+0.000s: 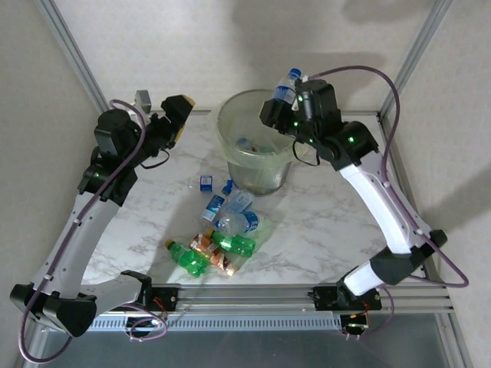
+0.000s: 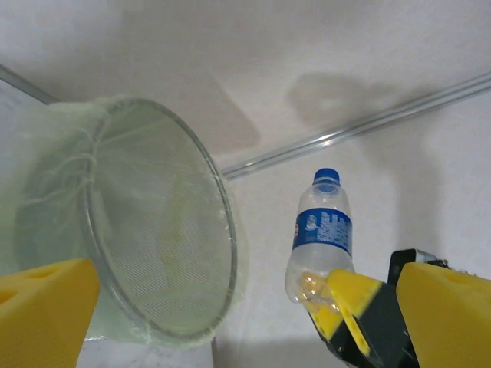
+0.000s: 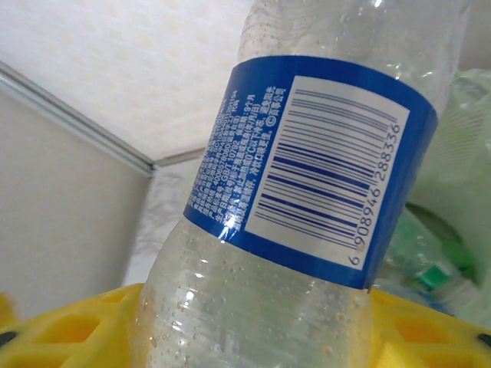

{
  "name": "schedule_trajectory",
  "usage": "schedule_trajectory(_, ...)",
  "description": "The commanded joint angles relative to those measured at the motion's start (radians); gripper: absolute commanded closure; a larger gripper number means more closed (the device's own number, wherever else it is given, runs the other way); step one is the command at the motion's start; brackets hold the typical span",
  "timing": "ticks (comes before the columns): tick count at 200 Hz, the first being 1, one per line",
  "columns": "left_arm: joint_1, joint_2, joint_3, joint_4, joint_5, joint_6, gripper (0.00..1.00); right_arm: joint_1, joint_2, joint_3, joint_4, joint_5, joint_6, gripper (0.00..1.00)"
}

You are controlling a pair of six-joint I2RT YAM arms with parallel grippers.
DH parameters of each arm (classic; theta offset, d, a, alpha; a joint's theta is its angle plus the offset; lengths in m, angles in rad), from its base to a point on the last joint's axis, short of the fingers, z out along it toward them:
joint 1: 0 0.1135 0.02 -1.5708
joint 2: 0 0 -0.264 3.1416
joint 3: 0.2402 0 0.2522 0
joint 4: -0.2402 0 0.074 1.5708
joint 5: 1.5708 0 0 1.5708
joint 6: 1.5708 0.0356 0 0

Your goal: Put the plastic bottles in the bin

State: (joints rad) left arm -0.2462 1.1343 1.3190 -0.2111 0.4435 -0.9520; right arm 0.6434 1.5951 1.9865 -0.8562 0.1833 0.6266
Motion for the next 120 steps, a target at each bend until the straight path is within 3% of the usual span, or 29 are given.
schedule_trajectory(1,0.014,-0.026,0.026,-0.072,-0.065,0.073,0.0,-0.009,0.086,0.068,-0.14,0.089,-0.081,0.45)
schedule_trajectory(40,0.03,-0.042,0.011,-0.129,-0.115,0.096,0.0,-0.045,0.213,0.153,-0.218,0.158,-0.1,0.44)
schedule_trajectory(74,0.044,-0.065,0.007,-0.184,-0.153,0.108,0.01,-0.06,0.262,0.173,-0.258,0.216,-0.09,0.16)
schedule_trajectory(94,0.05,-0.089,-0.005,-0.222,-0.181,0.116,0.01,-0.06,0.26,0.173,-0.248,0.2,-0.084,0.11)
schedule_trajectory(120,0.057,-0.114,-0.018,-0.283,-0.22,0.117,0.01,-0.056,0.234,0.19,-0.236,0.171,-0.082,0.1)
